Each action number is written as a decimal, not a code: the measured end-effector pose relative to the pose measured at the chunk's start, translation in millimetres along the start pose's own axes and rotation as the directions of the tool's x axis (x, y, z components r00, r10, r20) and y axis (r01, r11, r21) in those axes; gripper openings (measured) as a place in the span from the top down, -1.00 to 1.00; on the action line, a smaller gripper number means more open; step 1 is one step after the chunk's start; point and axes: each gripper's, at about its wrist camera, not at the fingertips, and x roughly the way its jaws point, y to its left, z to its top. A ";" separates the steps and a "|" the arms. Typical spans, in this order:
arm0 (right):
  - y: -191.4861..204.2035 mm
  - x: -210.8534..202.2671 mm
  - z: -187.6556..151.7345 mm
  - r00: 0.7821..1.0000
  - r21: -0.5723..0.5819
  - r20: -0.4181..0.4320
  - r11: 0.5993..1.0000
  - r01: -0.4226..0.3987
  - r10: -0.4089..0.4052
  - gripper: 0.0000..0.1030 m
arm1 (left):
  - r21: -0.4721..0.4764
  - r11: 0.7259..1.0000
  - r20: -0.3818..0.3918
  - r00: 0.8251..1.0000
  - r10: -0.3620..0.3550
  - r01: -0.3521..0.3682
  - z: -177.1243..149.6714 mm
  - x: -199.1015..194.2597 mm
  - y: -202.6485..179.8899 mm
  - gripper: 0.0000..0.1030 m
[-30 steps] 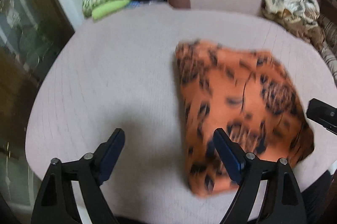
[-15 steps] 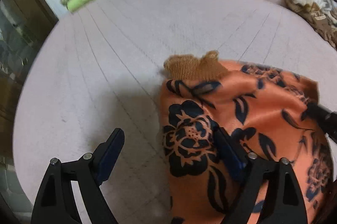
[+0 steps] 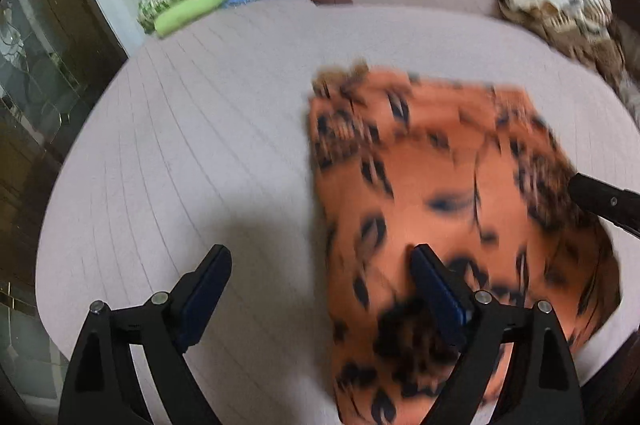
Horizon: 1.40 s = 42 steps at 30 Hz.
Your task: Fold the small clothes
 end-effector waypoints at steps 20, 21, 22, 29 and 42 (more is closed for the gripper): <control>69.4 -123.8 -43.3 0.923 -0.251 0.313 0.918 0.309 -0.225 -0.42 | -0.079 0.971 0.321 0.917 0.237 -0.224 -9.4 -166.0 -7.0 -0.82; 71.1 -128.3 -44.8 0.921 -0.249 0.317 0.918 0.310 -0.225 -0.42 | -0.080 0.971 0.332 0.912 0.241 -0.227 -12.0 -173.9 -6.5 -0.82; 72.7 -131.7 -46.5 0.918 -0.246 0.323 0.916 0.315 -0.229 -0.42 | -0.084 0.972 0.338 0.911 0.236 -0.221 -13.2 -178.1 -4.7 -0.82; 82.0 -154.6 -58.3 0.900 -0.242 0.373 0.912 0.331 -0.227 -0.42 | -0.138 0.975 0.390 0.896 0.214 -0.173 -26.5 -215.9 9.9 -0.83; 114.5 -184.8 -76.0 0.880 -0.274 0.438 0.905 0.324 -0.183 -0.42 | -0.182 0.974 0.433 0.878 0.204 -0.136 -42.4 -251.2 34.5 -0.83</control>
